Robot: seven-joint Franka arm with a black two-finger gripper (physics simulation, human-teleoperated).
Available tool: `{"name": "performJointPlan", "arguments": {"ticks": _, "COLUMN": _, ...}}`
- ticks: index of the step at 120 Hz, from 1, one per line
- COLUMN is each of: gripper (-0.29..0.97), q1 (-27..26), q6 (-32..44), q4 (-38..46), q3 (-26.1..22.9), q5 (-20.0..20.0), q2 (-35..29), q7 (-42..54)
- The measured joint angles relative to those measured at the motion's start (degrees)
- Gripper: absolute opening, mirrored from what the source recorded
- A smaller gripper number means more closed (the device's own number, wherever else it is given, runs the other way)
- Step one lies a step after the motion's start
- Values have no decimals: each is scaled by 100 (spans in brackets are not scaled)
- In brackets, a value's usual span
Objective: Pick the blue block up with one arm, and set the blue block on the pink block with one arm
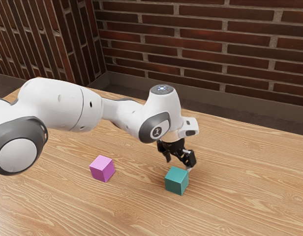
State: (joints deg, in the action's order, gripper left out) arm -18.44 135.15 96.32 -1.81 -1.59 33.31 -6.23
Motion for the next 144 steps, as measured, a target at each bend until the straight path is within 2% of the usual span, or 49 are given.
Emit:
{"name": "performJointPlan", "arguments": {"ticks": 43, "gripper": 68, "q1": -75, "q6": -35, "q4": -74, "q3": 1, "q5": -9, "q2": -19, "q7": 28}}
{"name": "performJointPlan", "arguments": {"ticks": 76, "gripper": 68, "q1": -122, "q6": 4, "q4": -50, "q3": 2, "q5": -261, "q2": -31, "q7": -91}}
{"name": "performJointPlan", "arguments": {"ticks": 106, "gripper": 68, "q1": -124, "q6": -10, "q4": 270, "q3": 5, "q5": -316, "q2": -121, "q7": -237}}
{"name": "performJointPlan", "arguments": {"ticks": 126, "gripper": 68, "q1": -160, "q6": 99, "q4": 465, "q3": 5, "q5": -279, "q2": -126, "q7": -326}}
{"name": "performJointPlan", "arguments": {"ticks": 144, "gripper": 68, "q1": -173, "q6": 234, "q4": 490, "q3": 5, "q5": -79, "q2": -104, "q7": -381}}
